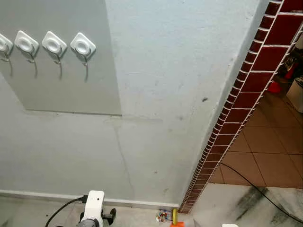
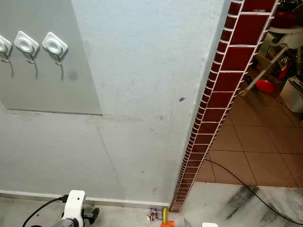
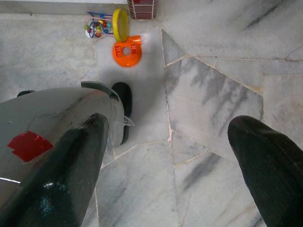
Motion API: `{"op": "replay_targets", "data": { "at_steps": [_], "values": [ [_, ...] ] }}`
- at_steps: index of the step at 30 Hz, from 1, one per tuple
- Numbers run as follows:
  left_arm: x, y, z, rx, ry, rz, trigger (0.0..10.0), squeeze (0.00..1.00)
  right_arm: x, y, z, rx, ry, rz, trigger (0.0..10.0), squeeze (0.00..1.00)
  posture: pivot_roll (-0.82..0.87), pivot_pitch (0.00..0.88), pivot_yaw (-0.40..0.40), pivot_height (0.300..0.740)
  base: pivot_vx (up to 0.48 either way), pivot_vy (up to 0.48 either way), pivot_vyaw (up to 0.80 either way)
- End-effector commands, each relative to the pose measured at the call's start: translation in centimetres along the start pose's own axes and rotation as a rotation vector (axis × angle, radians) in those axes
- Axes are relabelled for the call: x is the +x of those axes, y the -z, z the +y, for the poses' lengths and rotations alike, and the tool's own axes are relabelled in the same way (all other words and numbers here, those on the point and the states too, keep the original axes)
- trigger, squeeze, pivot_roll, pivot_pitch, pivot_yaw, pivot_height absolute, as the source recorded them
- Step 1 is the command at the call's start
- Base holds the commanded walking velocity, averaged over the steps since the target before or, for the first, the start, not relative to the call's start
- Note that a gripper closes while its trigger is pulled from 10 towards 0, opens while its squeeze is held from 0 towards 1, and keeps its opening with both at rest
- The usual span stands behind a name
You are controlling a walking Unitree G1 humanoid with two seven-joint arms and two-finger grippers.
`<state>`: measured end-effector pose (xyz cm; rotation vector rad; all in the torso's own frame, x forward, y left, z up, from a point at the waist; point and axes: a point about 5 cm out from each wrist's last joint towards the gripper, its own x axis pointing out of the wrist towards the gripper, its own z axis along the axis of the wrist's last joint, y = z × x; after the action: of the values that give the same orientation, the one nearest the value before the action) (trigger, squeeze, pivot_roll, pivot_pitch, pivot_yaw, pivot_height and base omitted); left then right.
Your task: Hang keys on a hook
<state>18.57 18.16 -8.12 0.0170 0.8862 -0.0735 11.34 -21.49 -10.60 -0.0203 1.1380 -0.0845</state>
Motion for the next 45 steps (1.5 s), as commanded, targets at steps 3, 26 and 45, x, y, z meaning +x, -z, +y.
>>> {"op": "replay_targets", "data": {
  "at_steps": [3,26,45],
  "values": [
    [-0.7,0.8,1.8,0.051,-0.059,-0.019,10.0,0.0,0.3,-3.4,1.0,-0.165,0.022,-0.139,10.0,0.0,-0.09,0.0,0.05,0.74,0.0,0.0,0.0],
    [-0.8,1.9,1.0,0.022,-0.007,0.021,10.0,0.0,0.1,-1.7,1.5,-0.076,-0.022,-0.138,10.0,0.0,-0.07,0.0,0.036,0.74,0.0,0.0,0.0],
    [-0.6,1.7,0.6,-0.012,-0.01,0.018,10.0,0.0,0.2,-2.2,1.7,-0.092,-0.025,-0.147,10.0,0.0,-0.07,0.0,0.032,0.74,0.0,0.0,0.0]
  ]
}}
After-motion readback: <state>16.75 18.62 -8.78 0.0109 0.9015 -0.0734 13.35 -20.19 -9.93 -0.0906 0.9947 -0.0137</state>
